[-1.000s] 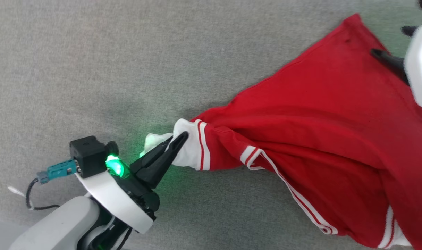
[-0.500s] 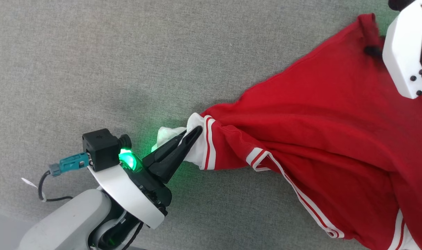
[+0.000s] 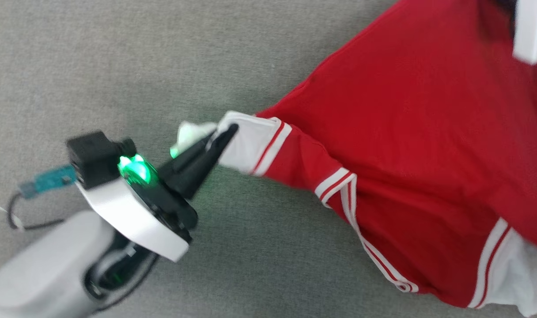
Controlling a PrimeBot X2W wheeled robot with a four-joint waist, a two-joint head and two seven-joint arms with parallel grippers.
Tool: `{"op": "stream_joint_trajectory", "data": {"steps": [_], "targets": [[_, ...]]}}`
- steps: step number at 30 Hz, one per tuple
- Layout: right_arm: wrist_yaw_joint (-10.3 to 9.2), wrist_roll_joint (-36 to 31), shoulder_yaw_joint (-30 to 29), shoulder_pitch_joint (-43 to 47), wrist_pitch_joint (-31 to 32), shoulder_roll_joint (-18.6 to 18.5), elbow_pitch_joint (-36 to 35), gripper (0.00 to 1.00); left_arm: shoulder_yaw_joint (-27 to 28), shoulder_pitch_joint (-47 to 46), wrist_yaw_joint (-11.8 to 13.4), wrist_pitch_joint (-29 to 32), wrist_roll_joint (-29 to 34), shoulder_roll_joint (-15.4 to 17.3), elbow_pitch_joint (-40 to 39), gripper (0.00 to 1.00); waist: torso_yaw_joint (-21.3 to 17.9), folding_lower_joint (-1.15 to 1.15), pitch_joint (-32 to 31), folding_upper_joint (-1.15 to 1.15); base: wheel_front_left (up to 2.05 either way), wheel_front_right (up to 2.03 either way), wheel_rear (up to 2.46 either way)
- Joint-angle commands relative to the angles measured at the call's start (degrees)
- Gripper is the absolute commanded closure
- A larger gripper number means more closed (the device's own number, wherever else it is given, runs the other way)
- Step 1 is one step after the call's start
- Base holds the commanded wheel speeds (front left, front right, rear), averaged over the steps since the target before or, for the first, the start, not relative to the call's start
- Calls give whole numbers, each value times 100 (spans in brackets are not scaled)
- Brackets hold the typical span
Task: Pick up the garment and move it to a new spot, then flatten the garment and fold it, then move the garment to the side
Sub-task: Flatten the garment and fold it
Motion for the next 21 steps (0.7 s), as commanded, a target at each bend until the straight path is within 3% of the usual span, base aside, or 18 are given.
{"op": "stream_joint_trajectory", "data": {"steps": [1, 7, 10, 15, 21], "targets": [[-21, -110, -273, -195, -280, 126, 240, 100, 41, -244, 13, -13, -123, 140, -76, 100, -132, 0, -84, 0, 0, 0, 0], [-21, -445, -1289, -829, -1017, 542, 1116, 100, -41, -1166, 13, -13, -636, 504, -137, 100, -394, 0, -92, 0, 0, 0, 0], [-23, -810, -1925, -1411, -1483, 787, 1659, 100, -152, -2207, 13, 69, -1287, 671, 70, 100, -537, 0, 2, 0, 0, 0, 0], [-24, -1177, -2485, -2063, -1963, 1102, 2162, 100, -116, -3413, 13, 484, -1924, 632, 610, 100, -714, 0, 151, 0, 0, 0, 0], [-30, -1588, -3122, -3014, -2777, 1661, 2838, 100, 172, -5248, 14, 991, -2184, 452, 2047, 100, -1083, 0, 421, 0, 0, 0, 0]]}}
